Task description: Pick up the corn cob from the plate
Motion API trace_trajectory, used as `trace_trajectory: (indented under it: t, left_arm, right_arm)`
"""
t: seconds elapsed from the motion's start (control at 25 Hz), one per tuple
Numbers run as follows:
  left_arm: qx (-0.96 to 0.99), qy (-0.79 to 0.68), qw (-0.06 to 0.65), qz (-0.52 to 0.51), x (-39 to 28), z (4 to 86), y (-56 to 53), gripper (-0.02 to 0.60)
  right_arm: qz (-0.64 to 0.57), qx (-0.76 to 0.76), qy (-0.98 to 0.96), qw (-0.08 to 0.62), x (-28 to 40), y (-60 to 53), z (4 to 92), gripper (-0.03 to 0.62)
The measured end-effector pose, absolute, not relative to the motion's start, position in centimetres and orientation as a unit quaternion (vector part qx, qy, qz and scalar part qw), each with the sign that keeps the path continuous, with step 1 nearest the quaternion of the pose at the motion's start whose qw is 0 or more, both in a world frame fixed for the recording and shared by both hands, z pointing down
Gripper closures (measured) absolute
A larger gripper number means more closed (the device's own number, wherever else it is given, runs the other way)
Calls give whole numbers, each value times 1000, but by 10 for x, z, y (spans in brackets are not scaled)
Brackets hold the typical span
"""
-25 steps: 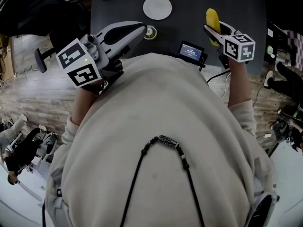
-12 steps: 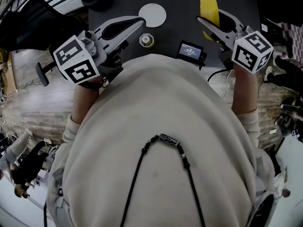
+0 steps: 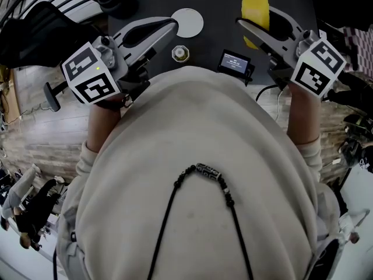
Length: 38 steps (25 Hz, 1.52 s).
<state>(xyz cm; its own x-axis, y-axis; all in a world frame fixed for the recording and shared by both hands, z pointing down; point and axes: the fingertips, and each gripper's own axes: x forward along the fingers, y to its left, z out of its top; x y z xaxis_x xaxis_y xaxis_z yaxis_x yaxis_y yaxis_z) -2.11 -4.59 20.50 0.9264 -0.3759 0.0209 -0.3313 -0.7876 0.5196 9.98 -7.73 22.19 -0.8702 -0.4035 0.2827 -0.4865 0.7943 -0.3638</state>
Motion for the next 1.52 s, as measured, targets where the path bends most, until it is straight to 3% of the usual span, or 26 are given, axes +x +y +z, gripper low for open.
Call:
trace_trajectory:
  t: [0.56,1.52]
  left_arm:
    - [946,-177,266,-57,-20,198,-42,580]
    - [939,-188,283,-53,-18,213,-36,580]
  right_arm:
    - [248,215,-943,60,87,-69,212,356]
    - [262,189,-945,57,78,-66,225,356]
